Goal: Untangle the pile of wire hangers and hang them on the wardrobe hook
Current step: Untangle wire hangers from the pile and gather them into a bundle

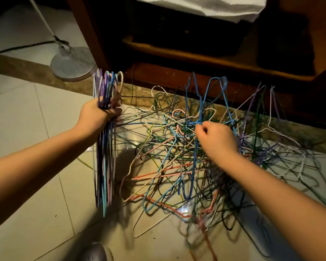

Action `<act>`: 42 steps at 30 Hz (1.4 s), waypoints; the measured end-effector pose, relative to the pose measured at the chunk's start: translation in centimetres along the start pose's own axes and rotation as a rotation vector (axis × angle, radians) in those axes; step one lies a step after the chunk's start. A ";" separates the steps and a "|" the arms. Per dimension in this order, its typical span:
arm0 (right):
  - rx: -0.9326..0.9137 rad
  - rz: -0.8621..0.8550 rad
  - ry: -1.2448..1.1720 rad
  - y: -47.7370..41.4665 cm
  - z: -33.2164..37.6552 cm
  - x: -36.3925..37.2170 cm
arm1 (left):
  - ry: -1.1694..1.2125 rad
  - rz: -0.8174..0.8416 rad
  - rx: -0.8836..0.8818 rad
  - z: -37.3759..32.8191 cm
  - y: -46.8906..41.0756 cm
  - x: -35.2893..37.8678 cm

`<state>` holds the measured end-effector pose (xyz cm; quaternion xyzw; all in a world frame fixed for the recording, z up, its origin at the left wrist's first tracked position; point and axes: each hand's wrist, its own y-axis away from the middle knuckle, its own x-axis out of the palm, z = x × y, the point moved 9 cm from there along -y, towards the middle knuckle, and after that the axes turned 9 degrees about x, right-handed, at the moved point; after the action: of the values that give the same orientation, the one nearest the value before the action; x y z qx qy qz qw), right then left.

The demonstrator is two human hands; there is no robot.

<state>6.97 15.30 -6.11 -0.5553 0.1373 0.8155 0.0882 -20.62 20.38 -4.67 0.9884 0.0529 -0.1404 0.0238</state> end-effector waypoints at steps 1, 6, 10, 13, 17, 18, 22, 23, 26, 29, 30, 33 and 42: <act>0.074 0.010 -0.128 -0.6 -0.8 -0.2 | 0.001 -0.007 -0.005 -0.4 0.1 0.1; 0.320 0.126 -0.598 -1.2 -3.7 0.3 | -0.024 0.007 0.025 -2.3 0.4 0.6; 0.307 0.053 -0.652 -0.4 -4.4 -0.2 | 0.034 0.026 0.058 -3.7 0.6 1.3; 0.314 -0.057 -0.730 0.1 -5.0 -1.2 | 0.088 0.026 0.041 -4.1 0.3 1.6; 0.336 -0.166 -0.755 0.0 -6.1 -2.5 | 0.143 0.086 0.042 -4.4 0.5 2.7; 0.340 -0.178 -0.768 0.1 -6.4 -2.7 | 0.159 0.098 0.041 -4.5 0.7 3.1; 0.210 -0.185 -0.705 1.0 -5.6 -3.6 | 0.264 0.120 -0.003 -5.0 1.4 4.0; 0.159 -0.188 -0.680 1.3 -5.0 -3.9 | 0.304 0.125 -0.016 -5.4 1.6 4.2; -0.001 -0.177 -0.582 2.2 -2.7 -4.6 | 0.456 0.166 -0.062 -6.6 2.4 5.6; -0.099 -0.160 -0.556 3.1 -0.2 -5.3 | 0.608 0.254 -0.087 -7.9 3.6 7.8; -0.118 -0.140 -0.560 3.3 0.8 -5.5 | 0.636 0.269 -0.095 -8.1 4.1 8.6; -0.190 -0.045 -0.520 3.8 3.9 -5.4 | 0.656 0.283 -0.121 -8.5 5.4 10.4; -0.275 0.069 -0.468 5.7 4.4 -6.4 | 0.712 0.326 -0.123 -8.4 5.7 11.9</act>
<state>3.72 11.36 2.06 -0.3533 0.0199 0.9352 0.0133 -6.31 16.36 0.29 0.9675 -0.0914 0.2200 0.0853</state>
